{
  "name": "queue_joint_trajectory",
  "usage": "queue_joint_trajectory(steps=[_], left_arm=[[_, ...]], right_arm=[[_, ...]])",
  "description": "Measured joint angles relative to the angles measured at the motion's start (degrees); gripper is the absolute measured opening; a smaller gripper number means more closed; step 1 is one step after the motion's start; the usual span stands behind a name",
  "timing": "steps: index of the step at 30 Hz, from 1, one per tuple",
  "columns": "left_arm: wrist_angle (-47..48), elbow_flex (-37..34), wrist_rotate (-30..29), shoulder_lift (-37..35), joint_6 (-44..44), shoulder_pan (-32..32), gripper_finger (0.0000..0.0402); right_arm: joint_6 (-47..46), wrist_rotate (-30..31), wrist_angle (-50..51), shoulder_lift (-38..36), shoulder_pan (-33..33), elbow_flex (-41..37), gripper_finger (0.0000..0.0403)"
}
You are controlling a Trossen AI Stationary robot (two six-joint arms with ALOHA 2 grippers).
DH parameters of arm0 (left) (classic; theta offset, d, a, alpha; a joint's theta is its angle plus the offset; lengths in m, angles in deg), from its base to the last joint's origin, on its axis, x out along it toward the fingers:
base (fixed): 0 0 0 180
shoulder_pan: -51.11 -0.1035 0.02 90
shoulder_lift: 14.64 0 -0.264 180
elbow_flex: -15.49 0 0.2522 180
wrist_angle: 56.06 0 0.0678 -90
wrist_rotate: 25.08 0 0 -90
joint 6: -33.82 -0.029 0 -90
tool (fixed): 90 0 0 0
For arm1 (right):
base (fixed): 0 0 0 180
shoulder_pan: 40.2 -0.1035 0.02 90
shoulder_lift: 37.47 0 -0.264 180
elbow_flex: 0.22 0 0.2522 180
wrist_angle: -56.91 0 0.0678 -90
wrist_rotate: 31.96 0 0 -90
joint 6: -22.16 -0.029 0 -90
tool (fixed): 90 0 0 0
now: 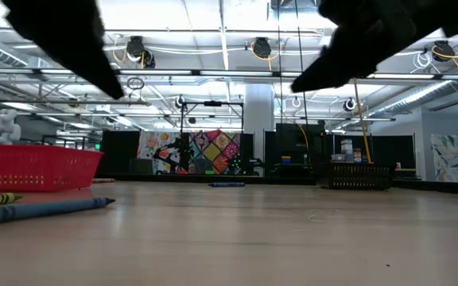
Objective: Sort crayons
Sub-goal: Put the blue crayon into the yellow bin
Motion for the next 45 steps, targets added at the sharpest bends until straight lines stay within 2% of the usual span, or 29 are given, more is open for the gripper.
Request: queue_joint_trajectory(steps=[3, 6, 8, 10, 13, 15, 19, 23, 29, 31, 39, 45], left_arm=[[2.84, 0.01, 0.93, 0.01, 5.33, 1.85, 0.0003], [10.43, -0.03, 1.11, -0.74, 15.56, 3.08, 0.0003], [16.12, -0.02, 0.55, -1.99, 23.53, 3.62, 0.0003], [22.31, 0.02, -0.9, -3.04, 30.1, 4.59, 0.0003], [29.41, 0.04, -5.96, -4.05, 36.91, 5.66, 0.0003], [32.64, -0.05, -9.74, -3.95, 40.7, 6.05, 0.0003], [33.56, -0.17, -13.32, -3.98, 42.53, 6.05, 0.0003], [33.78, -0.84, -14.56, -3.96, 43.04, 5.76, 0.0003], [35.77, -1.54, -15.7, -3.96, 43.0, 3.79, 0.0003], [37.35, -1.56, -15.72, -3.96, 42.99, 2.64, 0.0003], [41.69, -1.56, -15.72, -3.96, 42.95, -1.38, 0.0003], [41.91, -1.56, -15.58, -3.96, 42.9, -2.48, 0.0003]], right_arm=[[5.69, -9.06, -10.81, 7.69, 1.65, 0.06, 0.0089], [10.02, -22.18, -14.3, 15.99, 5.03, 4.09, 0.0089], [12.88, -28.86, -11.46, 21.05, 6.91, 9.47, 0.0089], [17.45, -33.1, -5.89, 26.32, 8.15, 16.25, 0.0089], [25.57, -40.32, 2.8, 34.31, 9.67, 25.77, 0.0089], [30.9, -46.57, 5.22, 39.36, 10.58, 31.6, 0.0089], [40.05, -57.51, 8.51, 47.67, 11.82, 40.43, 0.009], [48.9, -65.44, 10.81, 53.03, 12.15, 45.08, 0.011], [55.85, -71.84, 11.37, 56.81, 12.54, 46.86, 0.0163], [57.98, -71.97, 11.24, 57.01, 12.92, 46.86, 0.017], [62.82, -72.06, 11.48, 56.91, 13.62, 46.95, 0.0147], [62.52, -71.64, 15.35, 55.78, 13.85, 46.87, 0.014]])
